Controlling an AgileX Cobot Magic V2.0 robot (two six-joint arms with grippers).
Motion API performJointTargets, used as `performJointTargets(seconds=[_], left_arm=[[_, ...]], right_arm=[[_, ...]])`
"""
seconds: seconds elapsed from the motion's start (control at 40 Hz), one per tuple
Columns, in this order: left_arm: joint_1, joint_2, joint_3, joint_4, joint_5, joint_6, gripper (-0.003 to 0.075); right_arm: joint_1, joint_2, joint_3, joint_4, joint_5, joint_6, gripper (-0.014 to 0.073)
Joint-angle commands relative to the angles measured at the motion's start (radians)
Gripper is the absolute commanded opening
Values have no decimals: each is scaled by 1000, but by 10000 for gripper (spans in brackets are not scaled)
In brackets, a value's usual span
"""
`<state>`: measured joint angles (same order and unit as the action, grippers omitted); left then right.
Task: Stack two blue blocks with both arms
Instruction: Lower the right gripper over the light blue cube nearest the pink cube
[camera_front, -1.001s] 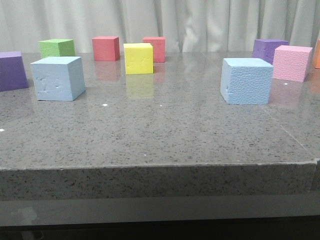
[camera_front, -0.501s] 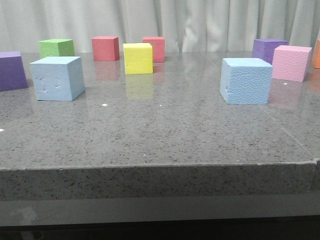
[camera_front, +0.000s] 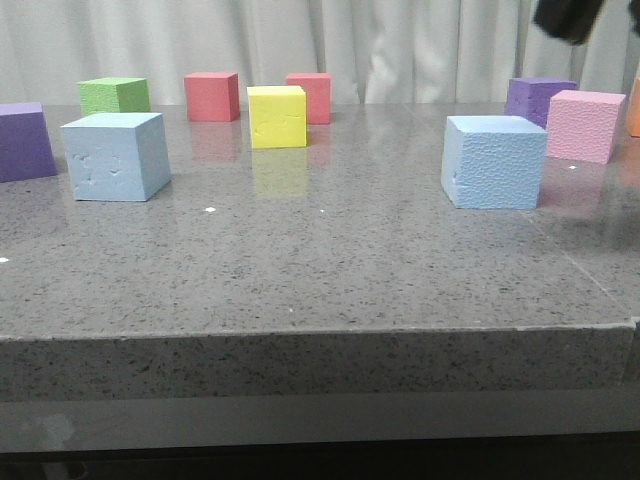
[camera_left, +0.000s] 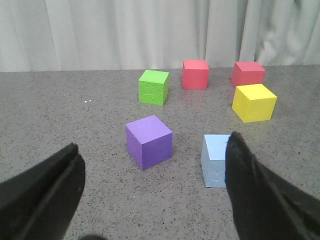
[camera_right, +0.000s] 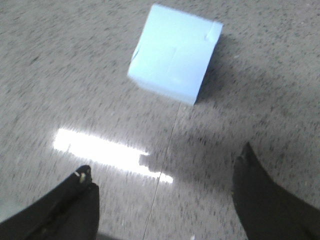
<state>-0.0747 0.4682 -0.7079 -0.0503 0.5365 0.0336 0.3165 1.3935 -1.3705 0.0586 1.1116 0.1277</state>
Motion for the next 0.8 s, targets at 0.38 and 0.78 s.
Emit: performJointTargets(seconds=[0.38,0.78], left_arm=[[2,11,-33,-1,-90,-9,566],[2,11,-33,-1,-90,-9,566]], right_arm=[[21,263,-263,-94,-32,220,567],[21,350,-272,-94,-70,228,661]])
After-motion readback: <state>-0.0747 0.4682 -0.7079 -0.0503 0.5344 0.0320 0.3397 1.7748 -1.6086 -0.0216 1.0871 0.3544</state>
